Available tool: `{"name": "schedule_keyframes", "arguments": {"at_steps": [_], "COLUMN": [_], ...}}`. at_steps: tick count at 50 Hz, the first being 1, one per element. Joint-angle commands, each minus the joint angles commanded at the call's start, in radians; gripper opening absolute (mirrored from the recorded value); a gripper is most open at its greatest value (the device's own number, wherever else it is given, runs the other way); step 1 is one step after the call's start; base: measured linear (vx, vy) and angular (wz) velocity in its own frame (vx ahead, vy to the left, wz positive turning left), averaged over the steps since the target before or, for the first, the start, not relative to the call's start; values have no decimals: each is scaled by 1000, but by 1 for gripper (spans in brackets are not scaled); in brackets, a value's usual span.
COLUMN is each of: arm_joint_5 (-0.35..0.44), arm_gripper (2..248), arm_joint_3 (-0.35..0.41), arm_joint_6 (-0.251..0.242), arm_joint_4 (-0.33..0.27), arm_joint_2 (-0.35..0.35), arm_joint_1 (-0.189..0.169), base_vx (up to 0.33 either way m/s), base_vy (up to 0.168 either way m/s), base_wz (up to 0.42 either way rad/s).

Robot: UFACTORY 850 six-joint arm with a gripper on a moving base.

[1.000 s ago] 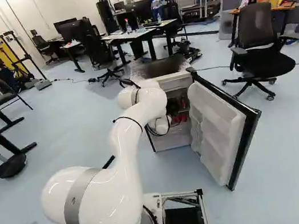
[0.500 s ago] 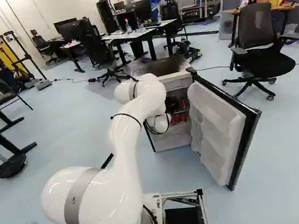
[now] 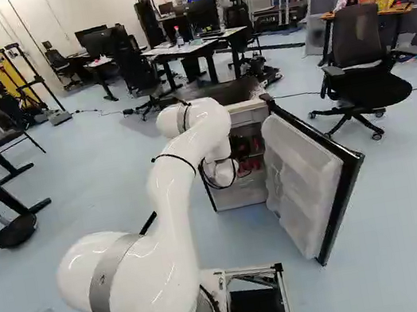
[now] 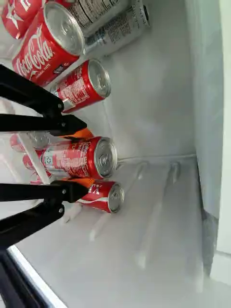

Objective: Grab a drink from the fridge

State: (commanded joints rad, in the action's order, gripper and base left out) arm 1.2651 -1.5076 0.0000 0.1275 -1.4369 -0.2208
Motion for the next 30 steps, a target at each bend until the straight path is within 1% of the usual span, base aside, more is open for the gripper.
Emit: {"name": "schedule_keyframes", "arguments": {"at_steps": [17,30], "arm_joint_5": [0,0], "arm_gripper": [99,99], "arm_joint_3": [110,219], "arm_joint_6": [0,0], "arm_joint_4": [0,0], "arm_joint_2": [60,138], "arm_joint_1": [-1,0], "base_vx": [0,0], "base_vy": [0,0], "base_wz": [0,0]}}
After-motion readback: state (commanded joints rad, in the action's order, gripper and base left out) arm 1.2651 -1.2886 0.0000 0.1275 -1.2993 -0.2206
